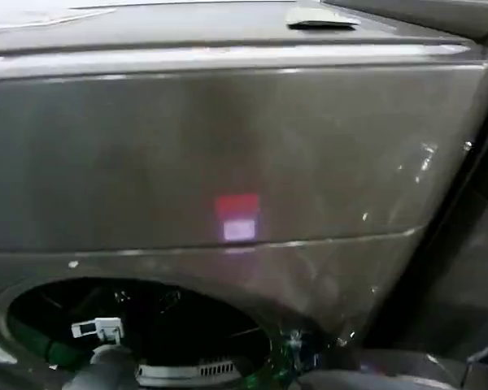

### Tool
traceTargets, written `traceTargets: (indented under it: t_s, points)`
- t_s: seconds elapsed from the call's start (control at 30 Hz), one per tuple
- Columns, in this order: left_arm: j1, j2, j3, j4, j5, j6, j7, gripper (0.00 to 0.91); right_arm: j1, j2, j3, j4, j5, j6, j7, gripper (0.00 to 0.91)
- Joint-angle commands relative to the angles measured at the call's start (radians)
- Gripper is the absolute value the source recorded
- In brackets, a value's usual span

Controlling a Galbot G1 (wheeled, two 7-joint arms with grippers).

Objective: Grasp the clothes from the dryer.

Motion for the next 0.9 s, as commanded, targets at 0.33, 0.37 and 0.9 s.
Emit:
traceTargets:
  t_s: [0.33,0.37,0.9]
  points:
    - [-0.575,-0.047,0.004,0.789,0.057,-0.333,-0.054,0.907,0.008,-0.007,-0.023,0.014,-0.003,0.000,-0.003,0.907]
    - [-0.614,-0.052,-0.002,0.826,0.059,-0.343,-0.051,0.907,0.008,-0.007,-0.023,0.014,-0.003,0.001,-0.003,0.907]
    - [-0.908,-0.075,-0.010,1.326,0.185,-0.496,0.032,0.907,0.012,-0.006,-0.034,0.017,-0.003,0.004,-0.005,0.907]
